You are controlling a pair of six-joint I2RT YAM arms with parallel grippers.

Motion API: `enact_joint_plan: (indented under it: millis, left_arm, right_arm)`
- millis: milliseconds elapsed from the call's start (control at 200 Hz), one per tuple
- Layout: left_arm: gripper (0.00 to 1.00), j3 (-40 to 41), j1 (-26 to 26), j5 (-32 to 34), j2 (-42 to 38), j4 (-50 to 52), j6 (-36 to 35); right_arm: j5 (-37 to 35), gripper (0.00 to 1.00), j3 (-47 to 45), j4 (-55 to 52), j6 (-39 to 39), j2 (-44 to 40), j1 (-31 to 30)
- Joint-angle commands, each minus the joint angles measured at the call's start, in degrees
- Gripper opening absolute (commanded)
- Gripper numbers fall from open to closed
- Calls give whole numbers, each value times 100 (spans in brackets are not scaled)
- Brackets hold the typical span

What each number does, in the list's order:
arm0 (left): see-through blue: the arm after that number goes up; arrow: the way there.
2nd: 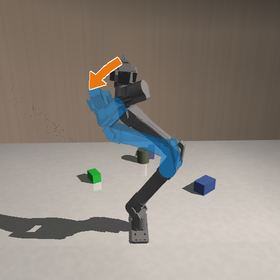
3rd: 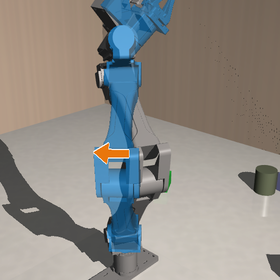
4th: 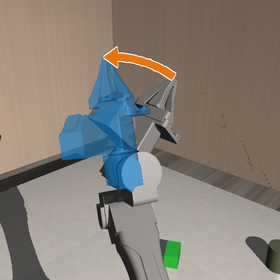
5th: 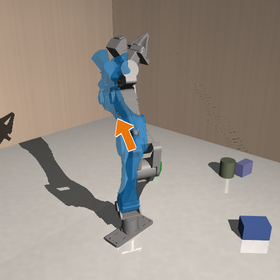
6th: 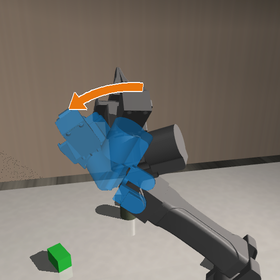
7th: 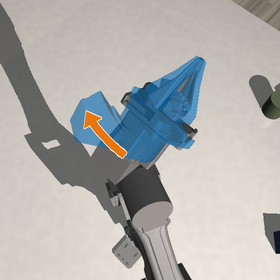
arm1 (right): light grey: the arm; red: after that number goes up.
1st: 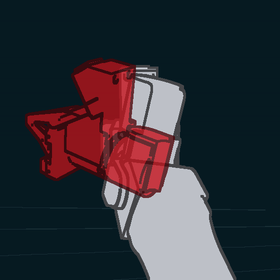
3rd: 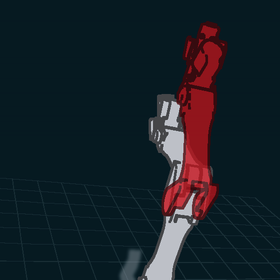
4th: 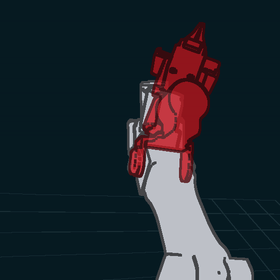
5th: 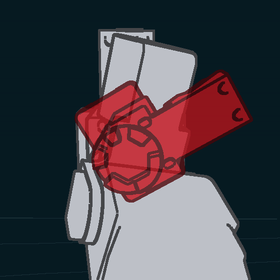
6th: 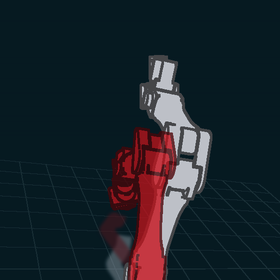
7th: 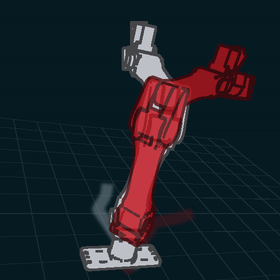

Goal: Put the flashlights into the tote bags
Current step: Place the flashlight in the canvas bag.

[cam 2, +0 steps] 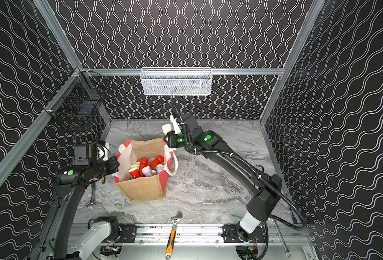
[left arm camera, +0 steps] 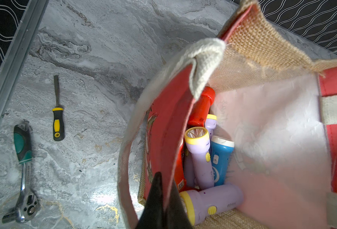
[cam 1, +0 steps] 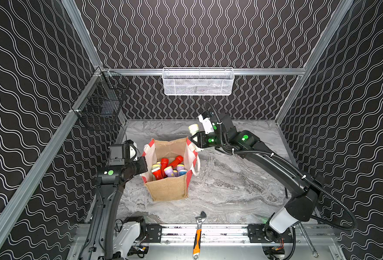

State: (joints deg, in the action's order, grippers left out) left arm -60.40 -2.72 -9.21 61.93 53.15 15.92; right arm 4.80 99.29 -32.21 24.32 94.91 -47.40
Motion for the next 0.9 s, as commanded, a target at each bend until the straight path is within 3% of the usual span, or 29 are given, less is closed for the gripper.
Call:
enact_joint_plan:
  millis: [0,490,896]
  left_arm:
    - [4,-29,-11,-68,-23,-472,-31]
    - [3,-42,-7,-161,-26,-529,-30]
    - [4,8,-10,-231,25,-661,77]
  right_arm:
    - [-111,33,80,434,183,161,-205]
    - [-17,33,811,470,260,1665,-859]
    - [151,33,39,416,377,1774,-1312]
